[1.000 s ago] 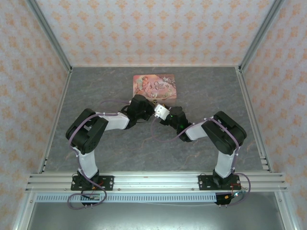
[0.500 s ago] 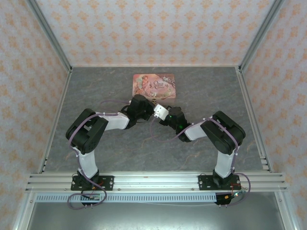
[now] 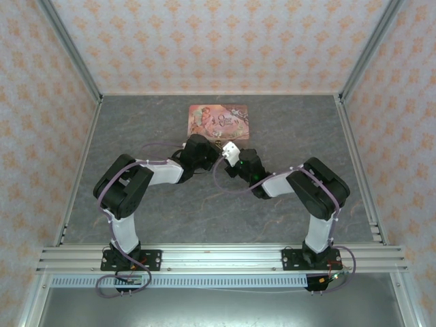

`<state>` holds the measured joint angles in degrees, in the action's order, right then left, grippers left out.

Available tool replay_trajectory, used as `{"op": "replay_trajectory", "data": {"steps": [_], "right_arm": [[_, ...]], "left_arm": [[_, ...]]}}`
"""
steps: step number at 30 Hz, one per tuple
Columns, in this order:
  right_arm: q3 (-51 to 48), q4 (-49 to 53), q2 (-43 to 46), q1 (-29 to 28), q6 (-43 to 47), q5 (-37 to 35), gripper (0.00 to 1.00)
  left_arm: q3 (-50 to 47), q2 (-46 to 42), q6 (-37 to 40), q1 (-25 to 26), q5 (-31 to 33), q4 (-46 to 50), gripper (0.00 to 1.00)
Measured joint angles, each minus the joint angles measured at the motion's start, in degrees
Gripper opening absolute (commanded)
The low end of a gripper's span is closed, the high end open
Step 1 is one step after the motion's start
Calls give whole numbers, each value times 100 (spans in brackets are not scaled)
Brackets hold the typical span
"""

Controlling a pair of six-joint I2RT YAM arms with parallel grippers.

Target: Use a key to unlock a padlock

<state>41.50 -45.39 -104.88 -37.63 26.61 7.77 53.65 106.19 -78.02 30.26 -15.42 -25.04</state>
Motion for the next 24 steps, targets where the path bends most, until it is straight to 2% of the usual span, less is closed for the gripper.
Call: {"op": "replay_trajectory", "data": {"steps": [15, 20, 24], "right_arm": [[39, 302, 109, 157, -1408, 428, 0], [48, 321, 114, 212, -1725, 566, 0], [55, 345, 114, 221, -1919, 640, 0]], "left_arm": [[-7, 0, 2, 2, -22, 2, 2], [-9, -20, 9, 0, -20, 15, 7], [-13, -74, 76, 0, -20, 44, 19]]}}
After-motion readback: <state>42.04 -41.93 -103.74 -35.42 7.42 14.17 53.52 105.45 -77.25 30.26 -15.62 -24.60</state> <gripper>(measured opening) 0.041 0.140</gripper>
